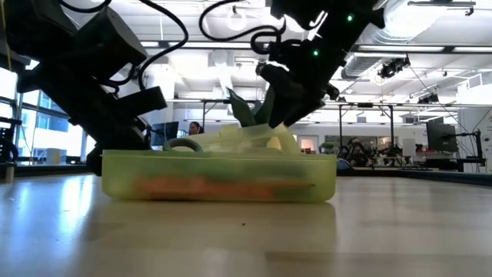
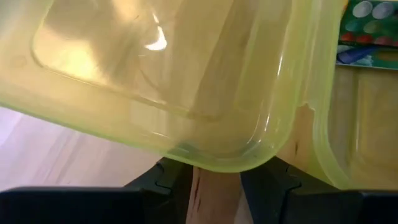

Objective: Pack school essentials
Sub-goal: Close the yellow school supply box

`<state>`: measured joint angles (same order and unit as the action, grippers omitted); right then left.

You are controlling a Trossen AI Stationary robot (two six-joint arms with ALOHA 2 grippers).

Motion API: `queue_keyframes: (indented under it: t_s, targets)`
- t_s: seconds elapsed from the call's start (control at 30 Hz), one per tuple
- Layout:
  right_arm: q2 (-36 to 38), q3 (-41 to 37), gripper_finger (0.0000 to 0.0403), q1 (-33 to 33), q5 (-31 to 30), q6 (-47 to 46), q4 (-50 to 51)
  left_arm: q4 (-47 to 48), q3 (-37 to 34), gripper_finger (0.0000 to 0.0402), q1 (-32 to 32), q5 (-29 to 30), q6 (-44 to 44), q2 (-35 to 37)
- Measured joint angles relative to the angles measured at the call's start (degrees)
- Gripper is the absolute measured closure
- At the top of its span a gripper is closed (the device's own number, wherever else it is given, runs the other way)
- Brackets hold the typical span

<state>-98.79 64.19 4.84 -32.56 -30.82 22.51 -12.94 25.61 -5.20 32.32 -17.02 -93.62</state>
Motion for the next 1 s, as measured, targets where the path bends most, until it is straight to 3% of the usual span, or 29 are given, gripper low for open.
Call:
queue_keyframes:
  t_s: [0.33, 0.5, 0.7, 1.0]
  targets:
    - [0.0, 3.9, 0.0201, 3.8, -4.2, 1.1, 4.8, -0.1, 0.0, 0.0287, 0.7, 0.1, 0.3, 0.0]
    - [-0.2, 5.1, 0.0202, 6.3, -1.5, 0.9, 5.4, -0.2, 0.0, 0.0287, 1.1, 2.1, 0.0, -0.1]
    - [-0.1, 5.6, 0.0202, 8.2, -3.6, 0.4, 5.6, -0.1, 0.0, 0.0287, 2.2, 1.7, 0.3, -0.1]
    - [-0.1, 5.6, 0.0201, 6.3, -4.3, 0.4, 8.8, 3.1, 0.0, 0.0287, 3.3, 1.0, 4.2, 2.1]
